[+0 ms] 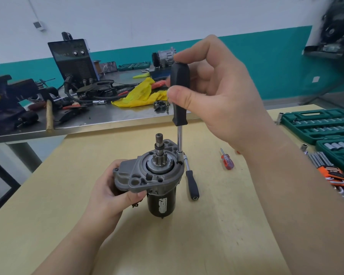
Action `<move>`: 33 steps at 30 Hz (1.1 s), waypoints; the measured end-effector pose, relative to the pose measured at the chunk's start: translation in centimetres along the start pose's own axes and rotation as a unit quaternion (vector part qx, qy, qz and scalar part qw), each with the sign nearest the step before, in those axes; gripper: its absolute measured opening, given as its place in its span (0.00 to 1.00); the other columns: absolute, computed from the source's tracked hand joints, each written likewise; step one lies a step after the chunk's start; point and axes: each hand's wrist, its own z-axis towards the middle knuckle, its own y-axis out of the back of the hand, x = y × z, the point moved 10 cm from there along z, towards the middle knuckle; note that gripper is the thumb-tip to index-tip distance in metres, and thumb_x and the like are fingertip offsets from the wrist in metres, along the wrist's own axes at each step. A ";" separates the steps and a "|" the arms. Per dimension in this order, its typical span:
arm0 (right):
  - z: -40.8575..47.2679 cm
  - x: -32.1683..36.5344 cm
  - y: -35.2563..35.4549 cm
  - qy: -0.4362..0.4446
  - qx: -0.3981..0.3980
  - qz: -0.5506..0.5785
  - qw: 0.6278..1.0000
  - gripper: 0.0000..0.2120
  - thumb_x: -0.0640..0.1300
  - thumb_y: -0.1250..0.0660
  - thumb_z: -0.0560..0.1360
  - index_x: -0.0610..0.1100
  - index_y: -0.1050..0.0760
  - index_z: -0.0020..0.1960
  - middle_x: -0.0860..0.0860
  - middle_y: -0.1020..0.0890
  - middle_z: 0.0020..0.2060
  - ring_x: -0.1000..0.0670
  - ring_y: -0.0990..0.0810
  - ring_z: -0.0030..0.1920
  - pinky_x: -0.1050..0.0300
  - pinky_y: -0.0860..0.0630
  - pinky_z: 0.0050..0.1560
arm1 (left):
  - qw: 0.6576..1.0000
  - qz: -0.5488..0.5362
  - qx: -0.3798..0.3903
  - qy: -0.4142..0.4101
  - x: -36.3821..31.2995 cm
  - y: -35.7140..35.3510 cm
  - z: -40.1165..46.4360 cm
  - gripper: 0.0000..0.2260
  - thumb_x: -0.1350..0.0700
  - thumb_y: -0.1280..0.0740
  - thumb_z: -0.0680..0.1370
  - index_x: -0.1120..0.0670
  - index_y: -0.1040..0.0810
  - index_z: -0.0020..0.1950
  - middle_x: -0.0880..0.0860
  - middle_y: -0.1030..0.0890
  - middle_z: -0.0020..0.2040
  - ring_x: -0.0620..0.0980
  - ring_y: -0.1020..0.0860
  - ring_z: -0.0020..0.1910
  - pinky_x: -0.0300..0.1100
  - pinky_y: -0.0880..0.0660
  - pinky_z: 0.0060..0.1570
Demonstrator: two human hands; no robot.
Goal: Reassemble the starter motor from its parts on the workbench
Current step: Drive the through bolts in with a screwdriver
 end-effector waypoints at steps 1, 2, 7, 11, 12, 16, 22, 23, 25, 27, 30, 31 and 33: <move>-0.1 0.0 -0.3 -0.006 0.019 0.022 1.000 0.15 0.36 0.27 0.78 0.51 0.29 0.57 0.42 0.15 0.51 0.39 0.13 0.48 0.40 0.15 0.55 | 1.000 0.000 0.000 0.000 0.0 0.0 0.0 0.33 0.43 0.13 0.65 0.55 0.20 0.63 0.65 0.17 0.52 0.58 0.21 0.43 0.45 0.23 0.36; -0.2 -0.1 -0.5 -0.014 0.031 0.038 0.999 0.16 0.34 0.28 0.79 0.49 0.29 0.58 0.40 0.15 0.53 0.39 0.12 0.48 0.40 0.14 0.55 | 1.000 0.000 0.001 0.000 0.0 0.0 0.0 0.33 0.43 0.13 0.65 0.55 0.19 0.63 0.66 0.18 0.51 0.58 0.21 0.43 0.45 0.23 0.36; -0.4 0.3 1.1 0.008 -0.069 -0.166 0.984 0.16 0.42 0.26 0.79 0.51 0.32 0.57 0.49 0.17 0.42 0.46 0.15 0.38 0.44 0.16 0.44 | 1.000 0.003 -0.004 -0.001 -0.1 -0.1 0.0 0.33 0.42 0.13 0.64 0.54 0.19 0.63 0.66 0.17 0.53 0.61 0.21 0.46 0.46 0.22 0.38; -0.5 0.5 1.2 0.020 -0.111 -0.217 0.970 0.13 0.44 0.27 0.78 0.48 0.28 0.58 0.53 0.18 0.41 0.50 0.18 0.36 0.50 0.18 0.44 | 1.000 0.001 -0.002 0.000 -0.2 -0.2 0.0 0.32 0.43 0.13 0.64 0.53 0.19 0.63 0.65 0.16 0.54 0.61 0.20 0.48 0.47 0.21 0.40; -0.3 0.0 1.1 0.005 -0.091 -0.158 0.983 0.13 0.42 0.27 0.78 0.46 0.28 0.58 0.51 0.16 0.44 0.47 0.15 0.40 0.47 0.16 0.47 | 1.000 0.001 -0.002 0.000 -0.2 -0.2 0.0 0.32 0.43 0.13 0.64 0.53 0.19 0.63 0.64 0.16 0.54 0.61 0.20 0.47 0.46 0.21 0.40; -0.1 -1.0 0.5 -0.039 0.010 0.076 0.996 0.12 0.30 0.34 0.83 0.44 0.28 0.60 0.39 0.15 0.56 0.41 0.12 0.53 0.38 0.14 0.55 | 1.000 -0.005 -0.003 0.003 -0.2 -0.3 -0.1 0.32 0.43 0.12 0.64 0.53 0.18 0.62 0.63 0.16 0.53 0.60 0.21 0.47 0.44 0.22 0.39; -0.1 -0.2 1.0 -0.008 -0.014 -0.007 1.000 0.17 0.38 0.23 0.76 0.52 0.28 0.54 0.43 0.19 0.43 0.38 0.16 0.43 0.39 0.15 0.49 | 1.000 0.000 -0.006 0.006 0.0 -0.2 0.0 0.33 0.43 0.13 0.64 0.52 0.19 0.64 0.64 0.16 0.57 0.66 0.19 0.52 0.56 0.23 0.48; -0.2 -0.1 1.2 0.002 -0.046 -0.066 0.997 0.17 0.42 0.22 0.75 0.52 0.29 0.53 0.45 0.19 0.41 0.42 0.17 0.40 0.42 0.15 0.47 | 1.000 -0.001 -0.005 0.006 0.1 -0.2 0.0 0.33 0.43 0.13 0.64 0.52 0.19 0.64 0.64 0.16 0.57 0.68 0.19 0.53 0.59 0.24 0.50; -0.4 0.3 1.4 0.018 -0.106 -0.144 0.984 0.17 0.46 0.21 0.75 0.51 0.28 0.54 0.50 0.19 0.38 0.50 0.20 0.35 0.51 0.17 0.41 | 1.000 -0.001 -0.005 0.008 0.2 -0.2 0.0 0.33 0.43 0.13 0.64 0.52 0.19 0.64 0.65 0.16 0.57 0.68 0.20 0.52 0.59 0.24 0.50; -0.4 0.2 1.4 0.023 -0.118 -0.150 0.981 0.16 0.47 0.22 0.76 0.49 0.28 0.55 0.52 0.19 0.38 0.51 0.19 0.36 0.55 0.18 0.40 | 1.000 0.002 -0.005 0.010 0.1 -0.1 0.0 0.33 0.42 0.13 0.64 0.52 0.19 0.64 0.65 0.16 0.56 0.64 0.20 0.50 0.54 0.22 0.45; 0.0 -1.3 0.7 -0.019 -0.035 0.031 0.999 0.12 0.39 0.27 0.80 0.46 0.27 0.58 0.40 0.15 0.50 0.41 0.12 0.48 0.39 0.14 0.50 | 1.000 -0.001 -0.006 0.010 0.2 0.0 0.0 0.34 0.43 0.13 0.65 0.54 0.19 0.64 0.65 0.16 0.55 0.62 0.20 0.49 0.48 0.21 0.42; 0.0 -1.7 0.4 -0.036 -0.001 0.095 0.995 0.11 0.36 0.30 0.82 0.45 0.28 0.61 0.39 0.15 0.54 0.39 0.12 0.51 0.35 0.14 0.52 | 1.000 -0.003 -0.005 0.010 0.3 0.1 0.0 0.34 0.43 0.13 0.65 0.54 0.19 0.64 0.65 0.16 0.55 0.62 0.20 0.49 0.48 0.21 0.42; -0.2 -2.0 -0.1 -0.053 0.053 0.164 0.984 0.14 0.32 0.35 0.82 0.45 0.28 0.65 0.37 0.15 0.57 0.35 0.13 0.54 0.33 0.15 0.56 | 1.000 -0.006 -0.006 0.011 0.3 0.1 0.0 0.33 0.44 0.12 0.64 0.54 0.19 0.64 0.64 0.16 0.55 0.62 0.20 0.49 0.47 0.20 0.41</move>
